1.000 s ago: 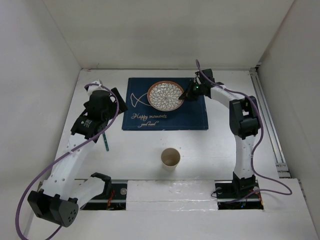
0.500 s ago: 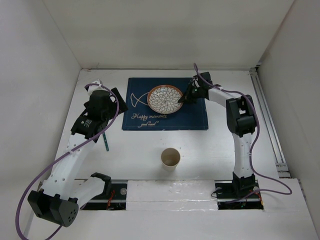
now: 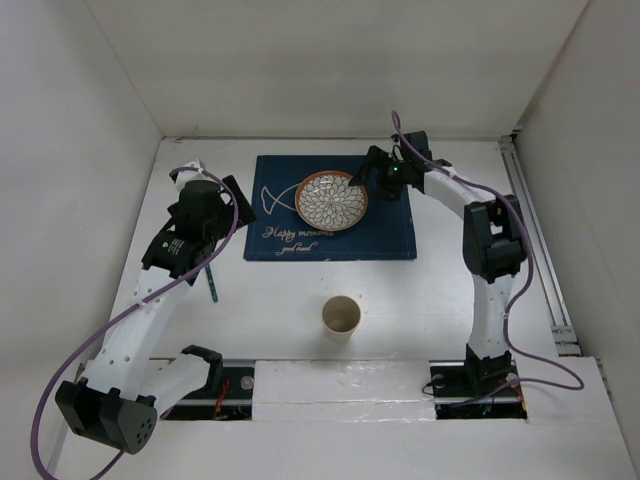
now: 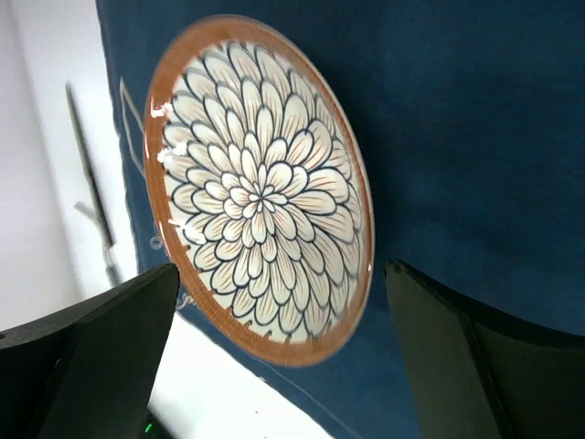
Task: Set the dinner table for one person
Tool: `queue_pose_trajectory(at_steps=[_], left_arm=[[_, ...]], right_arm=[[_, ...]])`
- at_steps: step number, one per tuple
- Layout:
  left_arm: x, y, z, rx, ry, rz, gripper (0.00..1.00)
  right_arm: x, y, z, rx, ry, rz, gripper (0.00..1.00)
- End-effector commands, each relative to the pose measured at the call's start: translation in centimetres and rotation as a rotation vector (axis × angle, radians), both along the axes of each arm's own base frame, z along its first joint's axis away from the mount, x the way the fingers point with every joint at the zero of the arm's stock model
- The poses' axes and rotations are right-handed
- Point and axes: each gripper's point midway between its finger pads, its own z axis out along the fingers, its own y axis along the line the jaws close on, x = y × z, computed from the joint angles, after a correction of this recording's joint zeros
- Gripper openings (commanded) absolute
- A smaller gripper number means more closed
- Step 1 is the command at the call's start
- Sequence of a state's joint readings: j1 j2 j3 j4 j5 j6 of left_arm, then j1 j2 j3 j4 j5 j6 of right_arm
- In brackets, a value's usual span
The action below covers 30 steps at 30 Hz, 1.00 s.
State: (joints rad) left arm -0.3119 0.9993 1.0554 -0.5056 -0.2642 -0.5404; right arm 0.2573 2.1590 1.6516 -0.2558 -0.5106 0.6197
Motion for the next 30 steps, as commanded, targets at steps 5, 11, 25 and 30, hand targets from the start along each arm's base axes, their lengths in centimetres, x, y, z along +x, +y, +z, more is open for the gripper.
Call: queue_pose_trajectory(at_steps=[5,11,25,30], left_arm=[[0.0,1.2,-0.6,0.028,0.021,0.065,1.0],[0.1,1.6,-1.0,0.036,0.04,0.103,1.0],[0.4,2.2,-2.5,0.065,0.106,0.155,1.0],[0.6,2.2,-3.0,0.072,0.123,0.155,1.0]], right_arm=[[-1.8,-6.2,12.7,-0.431,-0.342,-0.179,1.0],[-12.0,-2.3,14.5,-0.454,-0.438,0.098,0.98],[-28.8,2.8,10.9,-0.419,-0.439,0.417,0.71],[-31.6,4.3,10.3,-0.39,-0.436,0.482,0.7]])
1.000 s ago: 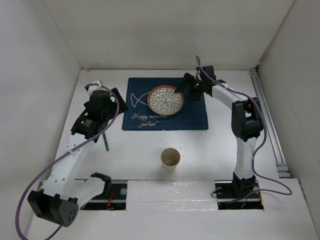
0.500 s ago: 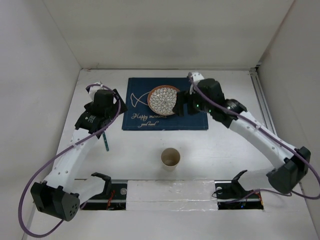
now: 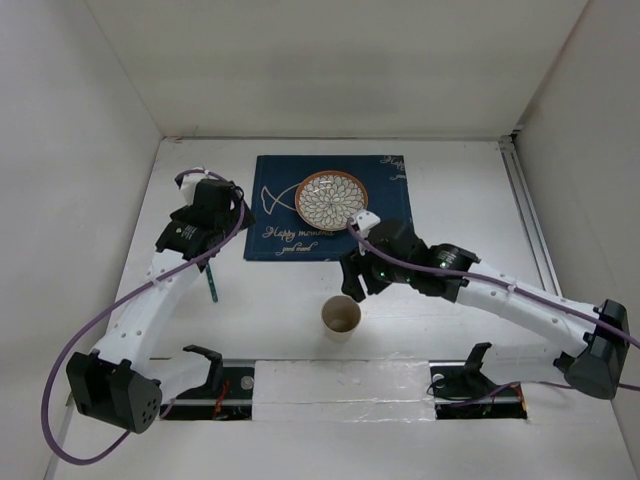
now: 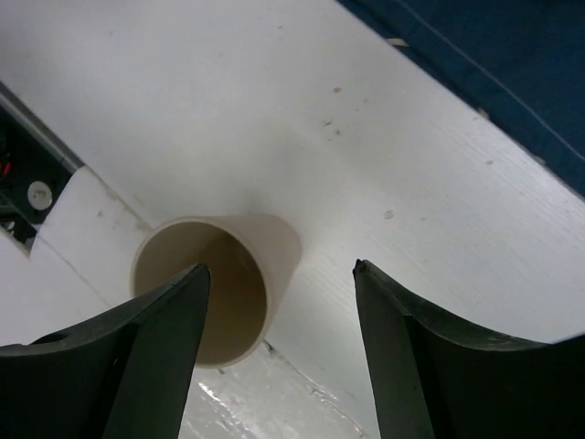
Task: Set the dinner table for one person
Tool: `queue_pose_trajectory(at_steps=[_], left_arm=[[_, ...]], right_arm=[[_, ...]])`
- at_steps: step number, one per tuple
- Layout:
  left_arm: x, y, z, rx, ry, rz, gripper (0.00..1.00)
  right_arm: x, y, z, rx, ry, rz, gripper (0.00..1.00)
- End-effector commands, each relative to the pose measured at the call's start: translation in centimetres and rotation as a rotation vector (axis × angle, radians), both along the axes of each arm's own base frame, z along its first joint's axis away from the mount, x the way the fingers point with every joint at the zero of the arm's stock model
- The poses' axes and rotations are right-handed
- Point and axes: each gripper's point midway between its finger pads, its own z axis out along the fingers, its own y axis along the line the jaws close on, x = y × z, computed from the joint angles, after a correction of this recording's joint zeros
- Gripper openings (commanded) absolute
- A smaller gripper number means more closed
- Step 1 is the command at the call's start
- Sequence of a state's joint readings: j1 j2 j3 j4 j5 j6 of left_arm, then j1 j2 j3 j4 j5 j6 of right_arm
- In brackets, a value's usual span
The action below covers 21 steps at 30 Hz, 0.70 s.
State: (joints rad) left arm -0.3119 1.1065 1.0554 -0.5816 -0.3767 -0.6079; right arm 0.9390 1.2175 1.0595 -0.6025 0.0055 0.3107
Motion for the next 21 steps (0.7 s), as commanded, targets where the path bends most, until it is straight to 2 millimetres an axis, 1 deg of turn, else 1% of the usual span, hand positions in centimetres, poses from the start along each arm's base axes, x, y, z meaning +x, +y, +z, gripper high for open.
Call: queue_pose_trajectory(at_steps=[1,2,3,4,6,7,8,10,13,14,16,17,18,19,20,21], left_arm=[[0.4,0.4,1.0,0.006,-0.022,0.026,1.0],[0.4,0.4,1.0,0.006,-0.022,0.026,1.0],[0.4,0.4,1.0,0.006,-0.022,0.026,1.0],[0.4,0.4,1.0,0.006,-0.022,0.026,1.0],[0.4,0.4,1.0,0.006,-0.022,0.026,1.0],[0.4,0.4,1.0,0.006,-0.022,0.026,1.0],[0.4,0.4,1.0,0.006,-0.022,0.026,1.0],[0.4,0.4,1.0,0.006,-0.022,0.026,1.0],[0.4,0.2,1.0,0.0,-0.02,0.02,1.0],[0.5,0.2,0.7,0.003,-0.011,0.02,1.0],[0.5,0.2,0.7,0.003,-0.011,0.02,1.0],[0.5,0.3,0.7,0.01,-0.01,0.014,1.0],[0.5,0.3,0.7,0.01,-0.009,0.014,1.0],[0.5,0.3,0.7,0.01,-0.009,0.014,1.0],[0.5,0.3,0.7,0.01,-0.009,0.014,1.0],[0.5,0.3,0.7,0.01,-0.009,0.014,1.0]], right_arm=[[-0.8,0.7,1.4,0.039,-0.033,0.0,0.7],[-1.3,1.1,1.1,0.032,-0.028,0.019,0.7],[-1.3,1.2,0.8,0.027,-0.017,0.013,0.7],[-1.7,1.5,0.8,0.027,-0.016,0.028,0.7],[-2.4,1.7,0.0,0.009,-0.005,0.048,0.7],[-2.5,1.6,-0.7,-0.004,0.011,0.042,0.69],[-2.5,1.6,-0.7,-0.005,0.011,0.041,0.69],[-2.3,1.4,-2.2,-0.045,0.023,0.031,0.69],[-2.0,1.4,-3.1,-0.076,0.029,0.02,0.68],[-2.1,1.2,-3.8,-0.095,0.04,0.02,0.63],[-2.0,1.4,-4.0,-0.093,0.039,0.02,0.55],[-1.9,1.5,-4.4,-0.104,0.045,0.02,0.49],[-1.8,1.7,-4.2,-0.103,0.045,0.02,0.47],[-1.6,1.6,-4.5,-0.118,0.039,0.021,0.4],[-1.3,1.8,-4.0,-0.111,0.023,0.011,0.29],[-1.2,1.8,-3.9,-0.118,0.027,0.011,0.19]])
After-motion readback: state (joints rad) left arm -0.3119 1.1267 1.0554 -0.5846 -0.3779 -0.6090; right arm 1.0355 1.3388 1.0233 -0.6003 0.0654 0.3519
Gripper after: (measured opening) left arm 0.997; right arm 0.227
